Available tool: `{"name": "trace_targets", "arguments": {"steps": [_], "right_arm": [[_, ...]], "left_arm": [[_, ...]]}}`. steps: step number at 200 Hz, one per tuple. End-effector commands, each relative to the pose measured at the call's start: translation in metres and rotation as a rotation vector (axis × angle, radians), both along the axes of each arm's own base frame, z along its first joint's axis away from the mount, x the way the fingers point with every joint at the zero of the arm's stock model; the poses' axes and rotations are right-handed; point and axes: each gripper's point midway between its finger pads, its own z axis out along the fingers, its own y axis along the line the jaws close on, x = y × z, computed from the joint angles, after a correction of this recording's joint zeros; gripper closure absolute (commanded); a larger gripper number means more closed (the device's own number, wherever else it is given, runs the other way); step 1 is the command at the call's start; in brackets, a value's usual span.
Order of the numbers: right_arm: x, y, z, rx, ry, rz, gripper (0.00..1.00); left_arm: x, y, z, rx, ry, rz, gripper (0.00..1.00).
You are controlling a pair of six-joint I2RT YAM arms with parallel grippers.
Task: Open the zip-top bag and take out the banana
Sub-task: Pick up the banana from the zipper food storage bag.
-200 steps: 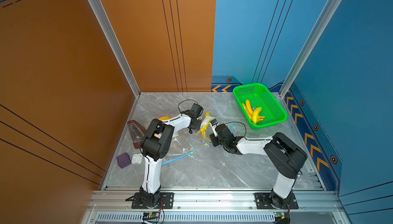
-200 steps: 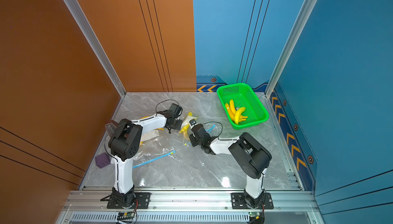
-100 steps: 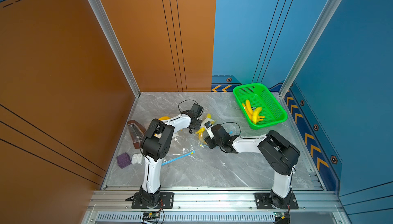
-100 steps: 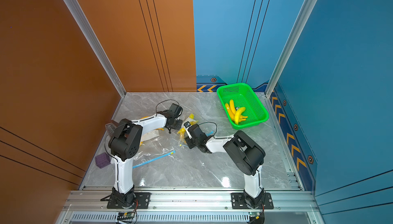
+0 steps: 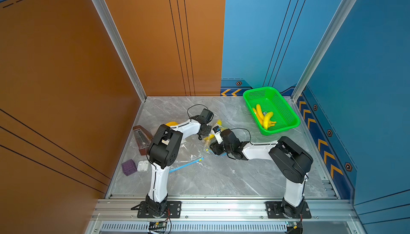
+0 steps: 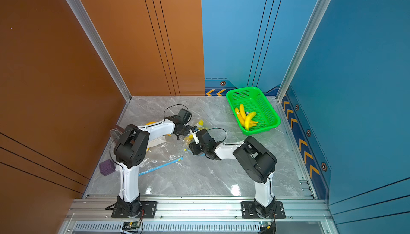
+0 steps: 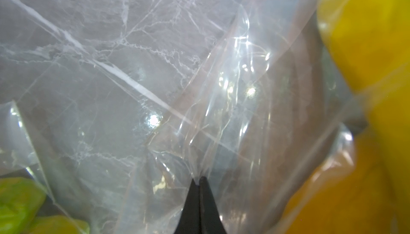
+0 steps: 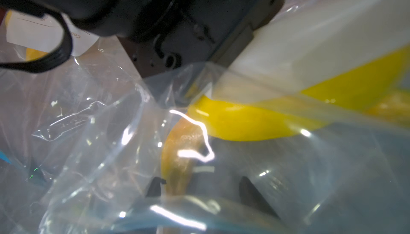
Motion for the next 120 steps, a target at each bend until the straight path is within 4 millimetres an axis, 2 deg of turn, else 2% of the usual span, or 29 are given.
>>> {"name": "trace_targets", "arguments": {"steps": [1,27,61,90,120], "right_arm": [[0.004,0.012,-0.008,-0.026,0.003,-0.005,0.42],[0.002,0.011,-0.028,-0.182,-0.025,-0.005,0.45],[-0.004,0.014,-0.033,-0.255,-0.055,0.01,0.5],[-0.005,0.013,-0.035,-0.291,-0.069,0.007,0.7],[-0.011,0.016,-0.026,-0.295,-0.094,0.017,0.86]], "left_arm": [[-0.006,-0.001,0.002,0.014,0.014,0.002,1.0],[-0.006,-0.001,0.002,0.016,0.013,0.0,1.0],[-0.006,0.0,0.001,0.02,0.014,0.002,1.0],[-0.006,0.0,0.002,0.02,0.011,0.003,1.0],[-0.005,0.002,0.001,0.026,0.01,0.005,1.0]]}}
